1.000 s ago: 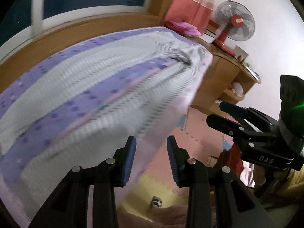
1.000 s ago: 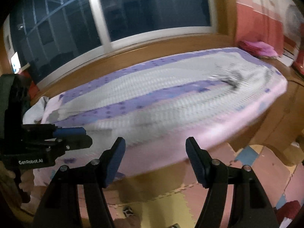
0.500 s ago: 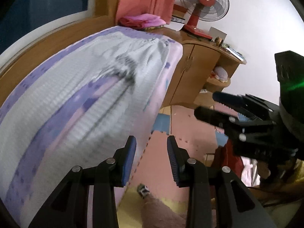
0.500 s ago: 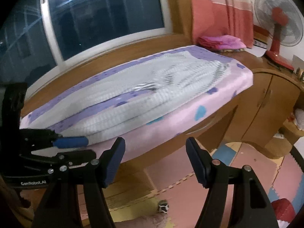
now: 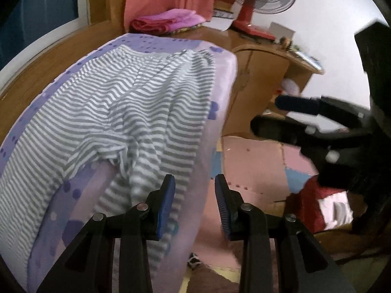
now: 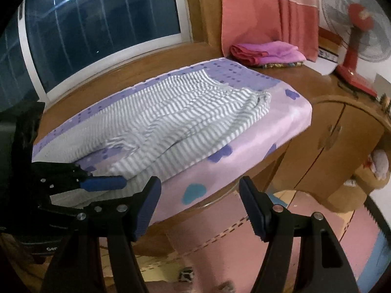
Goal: Fold clothes
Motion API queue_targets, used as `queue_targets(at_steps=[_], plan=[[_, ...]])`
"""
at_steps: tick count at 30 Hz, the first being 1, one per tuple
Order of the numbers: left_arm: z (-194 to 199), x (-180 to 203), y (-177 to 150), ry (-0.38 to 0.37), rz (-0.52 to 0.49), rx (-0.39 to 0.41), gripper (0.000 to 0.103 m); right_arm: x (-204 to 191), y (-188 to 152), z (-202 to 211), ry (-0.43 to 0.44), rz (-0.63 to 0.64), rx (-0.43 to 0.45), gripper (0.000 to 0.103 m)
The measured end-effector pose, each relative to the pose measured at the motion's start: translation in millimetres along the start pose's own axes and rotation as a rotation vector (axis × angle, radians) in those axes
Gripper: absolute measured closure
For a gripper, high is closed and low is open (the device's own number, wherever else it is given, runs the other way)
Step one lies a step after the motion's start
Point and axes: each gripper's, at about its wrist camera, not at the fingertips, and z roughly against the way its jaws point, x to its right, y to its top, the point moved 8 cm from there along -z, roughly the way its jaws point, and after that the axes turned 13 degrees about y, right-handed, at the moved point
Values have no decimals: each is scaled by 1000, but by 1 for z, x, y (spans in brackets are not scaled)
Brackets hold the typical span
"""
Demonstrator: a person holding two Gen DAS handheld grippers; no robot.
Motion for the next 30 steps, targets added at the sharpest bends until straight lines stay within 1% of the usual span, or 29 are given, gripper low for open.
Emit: queue_targets(at_steps=[2, 4, 7, 9, 10, 13, 16, 17, 19, 22, 23, 24, 25, 27, 28, 30], plan=[[-10, 1, 2, 25, 28, -14, 69, 13, 8, -12, 76, -18, -25, 36], [-19, 0, 6, 52, 65, -26, 69, 22, 13, -25, 169, -47, -67, 36], [-31, -2, 13, 114, 161, -38, 69, 35, 18, -52, 349, -102, -170, 37], [-35, -2, 16, 158, 233, -41, 69, 40, 21, -68, 464, -134, -253, 41], [-36, -3, 17, 180, 270, -39, 69, 42, 23, -73, 519, -137, -289, 41], [-38, -3, 19, 246, 370, -35, 69, 50, 32, -89, 614, -129, -364, 41], [-37, 1, 17, 305, 434, -36, 69, 56, 38, -99, 718, -200, -421, 42], [-37, 3, 18, 305, 446, -37, 69, 57, 40, -101, 742, -218, -439, 43], [-38, 9, 20, 308, 459, -36, 69, 60, 40, -103, 766, -239, -470, 49], [-42, 18, 26, 324, 443, -34, 69, 67, 42, -110, 772, -291, -518, 63], [-44, 20, 27, 334, 436, -37, 69, 69, 43, -113, 759, -304, -536, 72], [-47, 21, 29, 346, 430, -38, 69, 70, 44, -116, 742, -315, -557, 79], [-50, 22, 34, 354, 427, -37, 69, 71, 45, -120, 726, -327, -575, 82], [-53, 23, 39, 355, 426, -31, 69, 72, 46, -126, 694, -349, -606, 95], [-54, 22, 41, 355, 426, -28, 69, 73, 46, -128, 688, -353, -613, 98], [-55, 21, 43, 364, 418, -28, 69, 73, 47, -132, 687, -362, -624, 99]])
